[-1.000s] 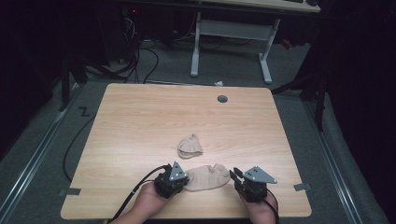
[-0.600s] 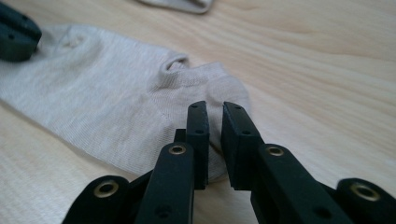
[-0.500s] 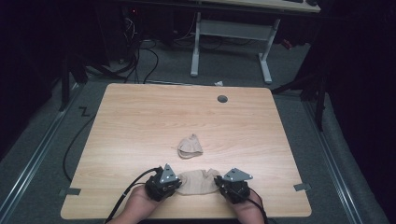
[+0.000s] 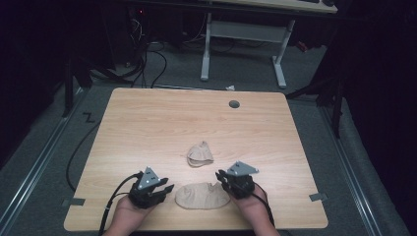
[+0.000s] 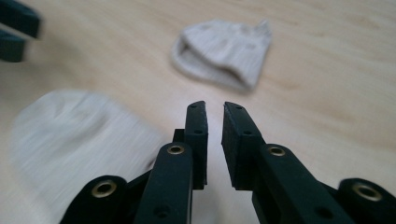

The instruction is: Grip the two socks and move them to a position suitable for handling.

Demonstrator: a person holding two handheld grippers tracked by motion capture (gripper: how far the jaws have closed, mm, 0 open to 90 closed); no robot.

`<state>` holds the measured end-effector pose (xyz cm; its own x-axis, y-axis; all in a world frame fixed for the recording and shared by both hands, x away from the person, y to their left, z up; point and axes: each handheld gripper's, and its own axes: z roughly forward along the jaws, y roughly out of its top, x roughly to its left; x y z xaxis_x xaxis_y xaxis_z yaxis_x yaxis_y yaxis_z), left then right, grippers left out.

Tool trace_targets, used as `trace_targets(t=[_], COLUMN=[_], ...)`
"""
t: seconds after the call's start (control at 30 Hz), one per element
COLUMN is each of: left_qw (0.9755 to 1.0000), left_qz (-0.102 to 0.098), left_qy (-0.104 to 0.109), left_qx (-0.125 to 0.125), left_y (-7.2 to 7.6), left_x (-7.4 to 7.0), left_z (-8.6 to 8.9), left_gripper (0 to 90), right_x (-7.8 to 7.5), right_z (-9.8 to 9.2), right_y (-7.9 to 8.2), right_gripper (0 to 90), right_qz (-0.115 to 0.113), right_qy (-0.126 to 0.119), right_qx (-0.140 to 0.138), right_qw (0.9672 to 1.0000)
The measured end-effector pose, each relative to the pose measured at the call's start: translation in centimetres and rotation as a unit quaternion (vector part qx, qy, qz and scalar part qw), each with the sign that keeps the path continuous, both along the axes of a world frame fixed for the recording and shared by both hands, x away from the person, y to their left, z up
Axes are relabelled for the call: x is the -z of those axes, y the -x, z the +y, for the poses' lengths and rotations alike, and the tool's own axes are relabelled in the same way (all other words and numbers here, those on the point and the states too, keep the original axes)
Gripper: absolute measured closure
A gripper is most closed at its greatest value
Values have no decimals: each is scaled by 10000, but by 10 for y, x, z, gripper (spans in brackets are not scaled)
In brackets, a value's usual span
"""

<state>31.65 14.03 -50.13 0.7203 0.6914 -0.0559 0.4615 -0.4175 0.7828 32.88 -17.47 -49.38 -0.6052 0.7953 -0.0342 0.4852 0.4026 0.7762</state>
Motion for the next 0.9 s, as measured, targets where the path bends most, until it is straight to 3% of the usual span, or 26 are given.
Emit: trace_targets(t=[0.03, 0.07, 0.13, 0.17, 0.23, 0.27, 0.33, 0.37, 0.5, 0.57, 0.63, 0.67, 0.7, 0.8, 0.9], left_qw=[9998, 9998, 9993, 9993, 9991, 9991, 9992, 9994, 9997, 9998, 9998, 9998, 9998, 9999, 9999], left_qz=[5, 5, 36, 36, 74, 96, 101, 92, 58, 150, 196, 196, 184, 134, 132], left_qy=[70, 70, 175, 175, 203, 222, 207, 195, 153, 128, 55, 55, 57, 48, 43], left_qx=[-160, -160, -321, -321, -353, -358, -334, -275, -177, -98, -68, -68, -57, -40, -44], left_y=[-5, -5, -11, -11, -15, -17, -17, -16, -15, -15, -15, -15, -15, -14, -14], left_x=[-1, -1, -1, -1, -2, -1, -1, -2, -2, -1, 1, 1, 1, -1, -1], left_z=[11, 11, 23, 23, 26, 26, 26, 23, 20, 19, 16, 16, 15, 13, 13], left_gripper=[628, 628, 627, 626, 627, 627, 628, 628, 628, 628, 628, 628, 628, 628, 627], right_x=[-2, -2, -4, -4, -4, -1, 1, 8, 20, 24, 24, 24, 24, 24, 14], right_z=[8, 8, 24, 24, 33, 39, 41, 45, 46, 43, 35, 35, 29, 20, 22], right_y=[-23, -23, -51, -51, -70, -82, -88, -96, -99, -92, -76, -76, -61, -44, -31], right_gripper=[763, 763, 755, 755, 780, 789, 799, 805, 822, 823, 823, 823, 822, 785, 714], right_qz=[62, 62, 109, 109, 168, 284, 334, 467, 692, 668, 698, 698, 663, 667, 462], right_qy=[7, 7, 122, 122, 203, 248, 319, 446, 603, 607, 574, 574, 569, 507, 444], right_qx=[108, 108, 146, 146, 192, 225, 218, 224, 188, 131, 35, 35, -20, 46, 59], right_qw=[9999, 9999, 9998, 9998, 9995, 9990, 9987, 9977, 9956, 9958, 9959, 9959, 9962, 9965, 9979])
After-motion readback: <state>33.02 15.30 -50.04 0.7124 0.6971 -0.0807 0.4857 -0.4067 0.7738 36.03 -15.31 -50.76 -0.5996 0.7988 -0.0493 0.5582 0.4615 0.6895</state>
